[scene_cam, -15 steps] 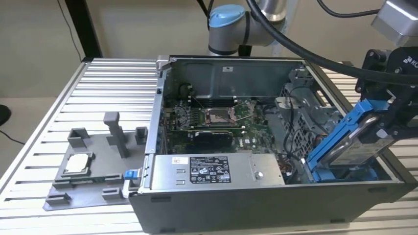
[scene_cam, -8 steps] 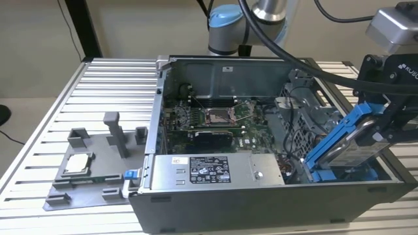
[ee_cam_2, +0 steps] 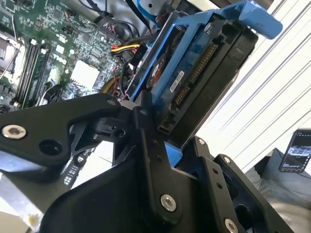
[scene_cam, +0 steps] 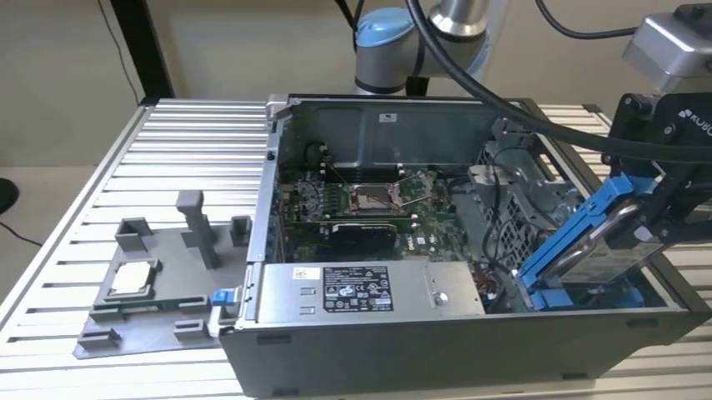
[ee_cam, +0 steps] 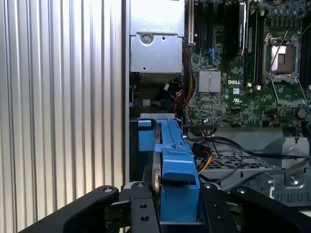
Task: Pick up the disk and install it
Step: 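Insert the disk into the insertion slot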
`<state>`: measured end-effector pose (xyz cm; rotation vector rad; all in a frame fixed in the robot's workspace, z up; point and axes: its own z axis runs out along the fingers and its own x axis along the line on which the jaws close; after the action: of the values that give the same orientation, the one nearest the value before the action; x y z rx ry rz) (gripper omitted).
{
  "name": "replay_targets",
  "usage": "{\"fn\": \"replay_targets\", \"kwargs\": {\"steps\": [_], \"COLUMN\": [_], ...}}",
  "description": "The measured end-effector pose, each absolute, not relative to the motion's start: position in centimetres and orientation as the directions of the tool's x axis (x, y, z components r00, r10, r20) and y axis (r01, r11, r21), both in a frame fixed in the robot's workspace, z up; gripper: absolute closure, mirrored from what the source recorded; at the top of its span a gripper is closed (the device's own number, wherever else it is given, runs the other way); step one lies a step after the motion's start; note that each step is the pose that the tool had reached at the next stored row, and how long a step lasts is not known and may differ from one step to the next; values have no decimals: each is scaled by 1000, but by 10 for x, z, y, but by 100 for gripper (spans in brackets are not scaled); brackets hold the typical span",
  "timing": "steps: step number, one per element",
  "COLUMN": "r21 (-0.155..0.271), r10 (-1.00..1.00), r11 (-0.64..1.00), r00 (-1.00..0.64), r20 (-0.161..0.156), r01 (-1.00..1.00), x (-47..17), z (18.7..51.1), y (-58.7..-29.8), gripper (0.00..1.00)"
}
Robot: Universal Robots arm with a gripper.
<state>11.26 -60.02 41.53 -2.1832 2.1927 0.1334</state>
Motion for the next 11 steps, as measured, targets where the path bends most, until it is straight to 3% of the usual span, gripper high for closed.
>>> {"fn": "replay_targets", "kwargs": {"steps": [11], "r21": [-15], "r10": [-996], "r11": [3], "r00": [-1], "r20": [-91], "r01": [-1000], "x": [113], "z": [437], "y": [-600], "gripper": [100]}}
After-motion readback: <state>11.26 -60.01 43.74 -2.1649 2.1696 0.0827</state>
